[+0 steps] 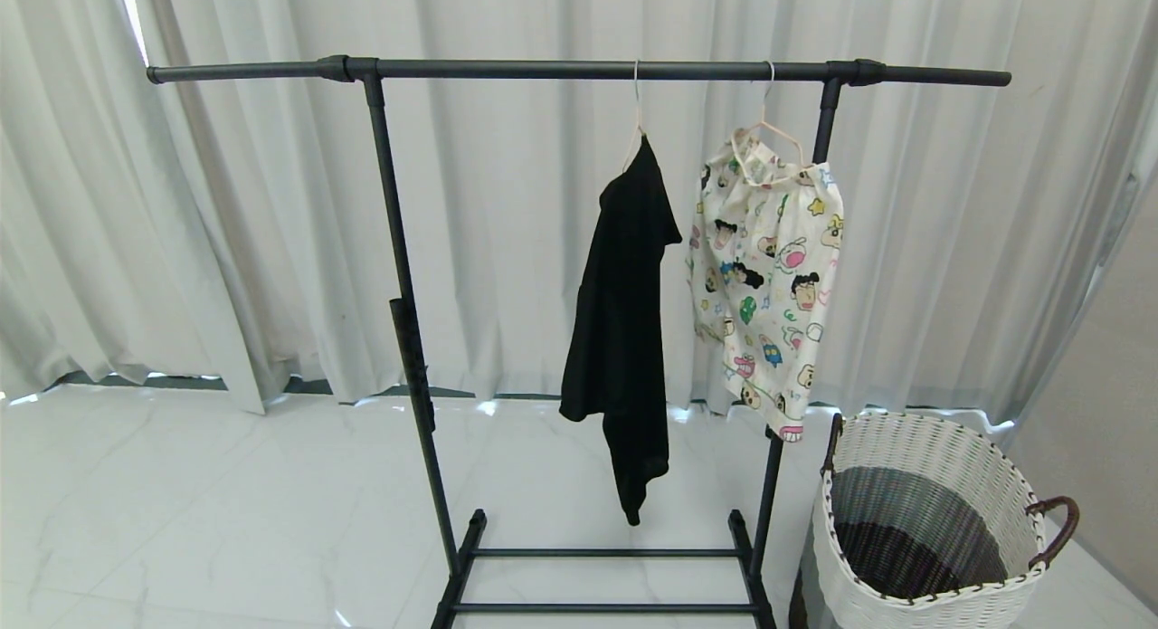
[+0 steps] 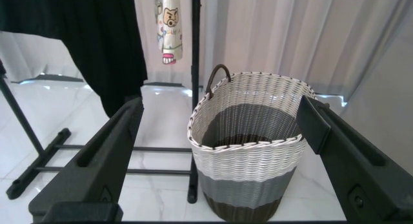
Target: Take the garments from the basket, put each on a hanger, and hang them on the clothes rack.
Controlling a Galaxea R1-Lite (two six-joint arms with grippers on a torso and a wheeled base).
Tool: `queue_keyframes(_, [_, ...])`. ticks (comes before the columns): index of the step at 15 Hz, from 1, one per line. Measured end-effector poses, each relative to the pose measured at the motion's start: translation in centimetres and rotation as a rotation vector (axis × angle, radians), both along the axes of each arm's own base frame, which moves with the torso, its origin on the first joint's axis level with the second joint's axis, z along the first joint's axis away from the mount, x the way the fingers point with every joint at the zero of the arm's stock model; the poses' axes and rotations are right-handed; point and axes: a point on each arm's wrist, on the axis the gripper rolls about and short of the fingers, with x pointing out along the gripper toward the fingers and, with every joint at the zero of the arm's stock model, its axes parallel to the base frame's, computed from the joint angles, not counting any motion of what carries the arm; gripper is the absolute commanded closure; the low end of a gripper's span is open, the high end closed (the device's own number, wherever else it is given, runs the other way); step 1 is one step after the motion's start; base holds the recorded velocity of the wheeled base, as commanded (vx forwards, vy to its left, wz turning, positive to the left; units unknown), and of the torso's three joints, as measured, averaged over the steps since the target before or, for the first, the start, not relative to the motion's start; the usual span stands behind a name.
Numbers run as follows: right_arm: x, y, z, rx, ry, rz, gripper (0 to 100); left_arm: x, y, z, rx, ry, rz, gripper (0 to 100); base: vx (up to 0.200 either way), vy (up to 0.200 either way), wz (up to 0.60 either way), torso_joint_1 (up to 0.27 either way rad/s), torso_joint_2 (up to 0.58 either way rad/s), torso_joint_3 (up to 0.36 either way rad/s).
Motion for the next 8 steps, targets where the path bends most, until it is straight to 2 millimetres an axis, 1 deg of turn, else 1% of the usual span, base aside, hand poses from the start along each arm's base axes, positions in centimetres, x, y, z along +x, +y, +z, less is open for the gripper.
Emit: queue_keyframes(8, [0.0,0.0,0.0,0.001,0.0,0.0,0,0.0,-0.01,0.0,0.0,0.0,0.0,0,0.0,0.0,0.0,0.0,0.0,0.0])
